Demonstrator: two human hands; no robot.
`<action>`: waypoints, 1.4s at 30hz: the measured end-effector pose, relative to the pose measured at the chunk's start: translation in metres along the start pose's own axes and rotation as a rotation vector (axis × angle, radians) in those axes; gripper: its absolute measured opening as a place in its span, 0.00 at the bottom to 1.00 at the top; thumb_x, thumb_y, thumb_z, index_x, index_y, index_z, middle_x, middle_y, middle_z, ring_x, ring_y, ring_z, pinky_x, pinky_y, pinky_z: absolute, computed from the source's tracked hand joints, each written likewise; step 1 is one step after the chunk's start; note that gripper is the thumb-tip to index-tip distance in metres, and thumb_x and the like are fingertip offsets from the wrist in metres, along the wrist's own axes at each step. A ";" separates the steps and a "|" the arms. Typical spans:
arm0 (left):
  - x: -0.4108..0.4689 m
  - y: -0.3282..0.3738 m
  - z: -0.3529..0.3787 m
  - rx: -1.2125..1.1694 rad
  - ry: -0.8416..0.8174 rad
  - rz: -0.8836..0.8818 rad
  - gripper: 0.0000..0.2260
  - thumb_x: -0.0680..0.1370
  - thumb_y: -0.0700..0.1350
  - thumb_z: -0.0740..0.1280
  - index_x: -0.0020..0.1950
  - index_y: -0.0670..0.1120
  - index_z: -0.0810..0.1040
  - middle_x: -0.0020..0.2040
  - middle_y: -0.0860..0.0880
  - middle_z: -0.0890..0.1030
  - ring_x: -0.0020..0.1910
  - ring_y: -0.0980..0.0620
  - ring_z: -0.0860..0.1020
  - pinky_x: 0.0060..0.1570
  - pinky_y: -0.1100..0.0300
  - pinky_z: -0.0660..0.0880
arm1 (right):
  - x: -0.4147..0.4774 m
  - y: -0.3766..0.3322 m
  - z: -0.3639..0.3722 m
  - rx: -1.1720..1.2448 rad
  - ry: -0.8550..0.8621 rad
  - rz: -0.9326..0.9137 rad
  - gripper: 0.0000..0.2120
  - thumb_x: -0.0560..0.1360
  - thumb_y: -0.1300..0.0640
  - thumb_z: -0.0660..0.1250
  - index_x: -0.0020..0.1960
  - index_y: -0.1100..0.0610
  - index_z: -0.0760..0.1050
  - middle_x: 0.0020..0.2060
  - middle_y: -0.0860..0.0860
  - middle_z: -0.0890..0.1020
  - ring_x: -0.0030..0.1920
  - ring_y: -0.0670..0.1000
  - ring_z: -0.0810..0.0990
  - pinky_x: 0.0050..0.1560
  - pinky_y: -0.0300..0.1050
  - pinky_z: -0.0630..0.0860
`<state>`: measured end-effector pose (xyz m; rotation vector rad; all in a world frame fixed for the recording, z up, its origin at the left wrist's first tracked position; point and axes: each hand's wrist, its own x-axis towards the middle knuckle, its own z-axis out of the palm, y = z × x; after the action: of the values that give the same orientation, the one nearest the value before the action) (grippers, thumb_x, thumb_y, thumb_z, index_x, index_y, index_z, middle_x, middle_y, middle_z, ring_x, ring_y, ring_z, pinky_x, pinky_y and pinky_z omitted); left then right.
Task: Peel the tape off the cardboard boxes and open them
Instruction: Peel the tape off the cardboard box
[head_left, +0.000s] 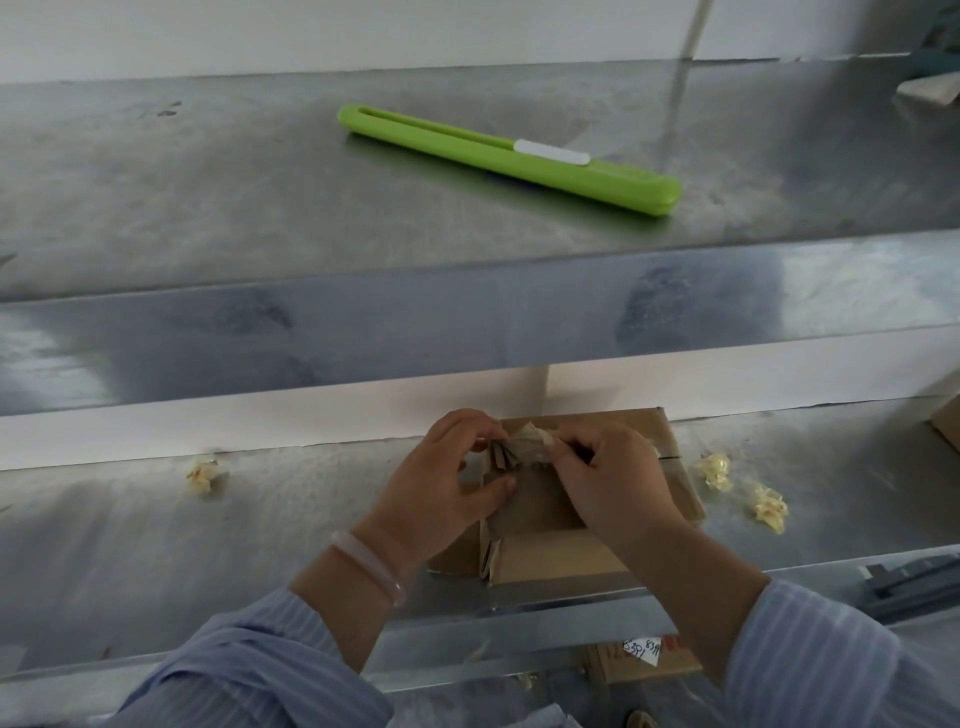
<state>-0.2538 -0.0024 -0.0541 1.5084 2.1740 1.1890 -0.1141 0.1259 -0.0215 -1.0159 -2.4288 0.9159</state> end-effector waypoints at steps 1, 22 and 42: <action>-0.001 0.000 0.000 -0.005 -0.002 -0.002 0.18 0.73 0.51 0.72 0.61 0.54 0.74 0.59 0.61 0.71 0.58 0.60 0.73 0.54 0.66 0.75 | 0.000 0.000 0.000 0.003 -0.003 0.023 0.11 0.78 0.52 0.66 0.40 0.53 0.82 0.33 0.45 0.81 0.37 0.44 0.77 0.48 0.46 0.78; -0.006 0.004 0.002 0.006 -0.013 -0.024 0.23 0.75 0.51 0.70 0.69 0.53 0.70 0.64 0.61 0.68 0.59 0.63 0.73 0.53 0.78 0.67 | -0.005 -0.005 -0.008 0.098 0.019 0.114 0.12 0.78 0.55 0.65 0.38 0.55 0.80 0.32 0.48 0.79 0.34 0.44 0.75 0.29 0.30 0.66; 0.006 0.014 0.004 -0.069 0.138 -0.192 0.19 0.69 0.51 0.76 0.53 0.53 0.71 0.53 0.61 0.70 0.49 0.61 0.76 0.44 0.68 0.75 | 0.012 -0.022 0.003 0.132 -0.129 0.077 0.11 0.79 0.46 0.63 0.43 0.49 0.79 0.36 0.45 0.81 0.39 0.45 0.78 0.37 0.38 0.70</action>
<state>-0.2445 0.0063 -0.0453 1.1924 2.2795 1.3213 -0.1347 0.1221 -0.0079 -1.0373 -2.4092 1.1857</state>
